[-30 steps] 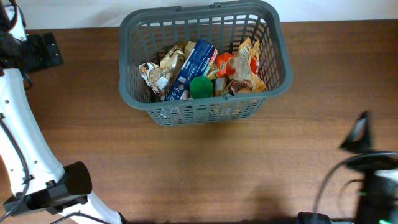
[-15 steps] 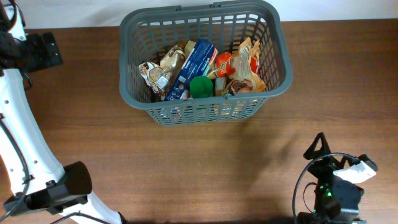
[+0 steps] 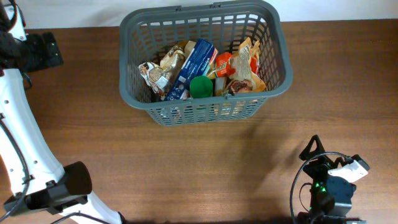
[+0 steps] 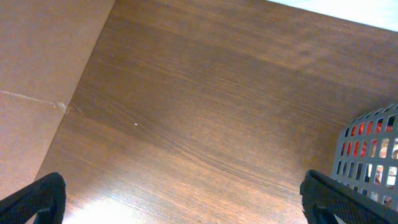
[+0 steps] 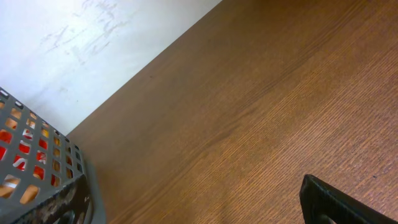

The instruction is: Pack container

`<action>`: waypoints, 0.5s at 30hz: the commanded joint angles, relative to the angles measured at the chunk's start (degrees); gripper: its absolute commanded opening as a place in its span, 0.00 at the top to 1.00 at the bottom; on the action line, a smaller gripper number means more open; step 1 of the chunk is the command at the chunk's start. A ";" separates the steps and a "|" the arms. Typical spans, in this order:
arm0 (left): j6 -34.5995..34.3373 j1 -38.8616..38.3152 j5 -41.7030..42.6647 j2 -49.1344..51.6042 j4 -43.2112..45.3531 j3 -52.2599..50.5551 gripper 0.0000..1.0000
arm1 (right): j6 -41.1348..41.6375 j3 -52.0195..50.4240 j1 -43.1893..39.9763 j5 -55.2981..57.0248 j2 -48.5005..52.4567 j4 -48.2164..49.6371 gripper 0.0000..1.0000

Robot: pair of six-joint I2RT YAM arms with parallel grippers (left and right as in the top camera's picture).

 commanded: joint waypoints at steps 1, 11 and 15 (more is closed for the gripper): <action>-0.57 0.17 -0.44 -0.76 0.04 -0.24 0.01 | 0.09 -0.44 0.33 0.07 -0.66 0.11 0.01; -0.57 -1.40 -0.44 -4.39 -0.02 -1.25 0.01 | 0.09 -0.44 0.33 0.07 -0.66 0.11 0.01; -0.57 -7.45 -0.44 -17.66 0.46 -13.49 0.01 | 0.09 -0.44 0.33 0.07 -0.66 0.11 0.01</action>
